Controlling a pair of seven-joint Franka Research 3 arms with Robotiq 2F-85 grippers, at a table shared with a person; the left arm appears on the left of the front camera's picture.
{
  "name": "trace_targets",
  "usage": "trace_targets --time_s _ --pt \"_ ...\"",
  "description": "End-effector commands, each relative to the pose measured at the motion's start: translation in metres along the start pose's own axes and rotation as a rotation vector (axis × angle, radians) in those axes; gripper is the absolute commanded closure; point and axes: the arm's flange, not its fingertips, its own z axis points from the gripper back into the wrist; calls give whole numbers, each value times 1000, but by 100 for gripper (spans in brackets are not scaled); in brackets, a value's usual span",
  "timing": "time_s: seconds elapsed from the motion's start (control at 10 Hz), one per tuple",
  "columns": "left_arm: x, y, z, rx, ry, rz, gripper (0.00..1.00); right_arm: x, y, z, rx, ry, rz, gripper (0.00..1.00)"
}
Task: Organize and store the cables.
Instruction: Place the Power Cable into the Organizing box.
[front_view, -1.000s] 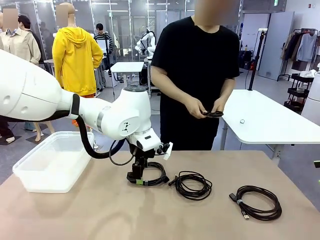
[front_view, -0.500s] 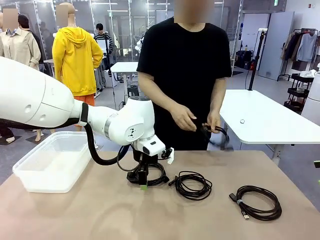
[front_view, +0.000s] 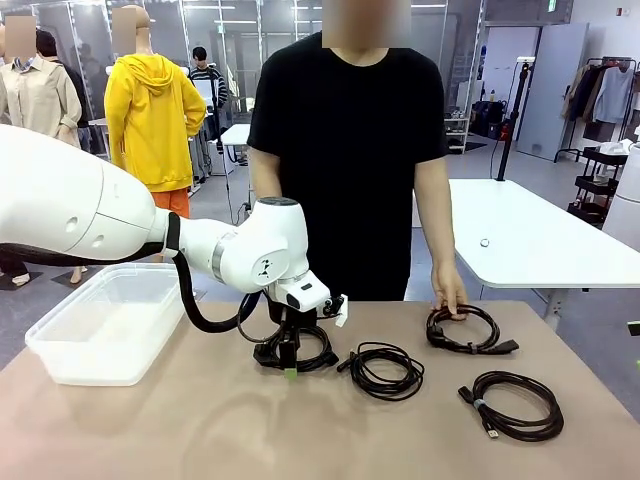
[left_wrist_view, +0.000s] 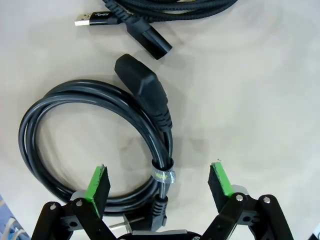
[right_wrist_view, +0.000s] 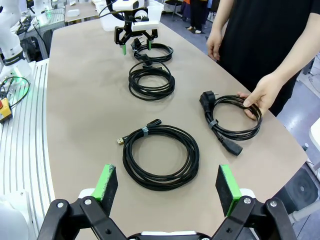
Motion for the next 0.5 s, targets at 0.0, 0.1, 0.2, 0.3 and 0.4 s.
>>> trace_targets --time_s 0.0,0.1,0.2,0.3,0.4 --pt "2 12 -2 -55 -41 -25 6 1 -1 0 -6 -1 1 0" --pt "2 13 -4 -58 -37 -15 31 1 -1 0 -6 -1 1 0" --pt "1 13 -5 -58 -35 -19 62 1 -1 0 -6 -1 1 0" --pt "1 12 -6 -62 -32 -25 89 1 -1 0 -6 -1 1 0" --pt "2 11 -5 -62 -32 -28 100 1 -1 0 -6 -1 1 0"
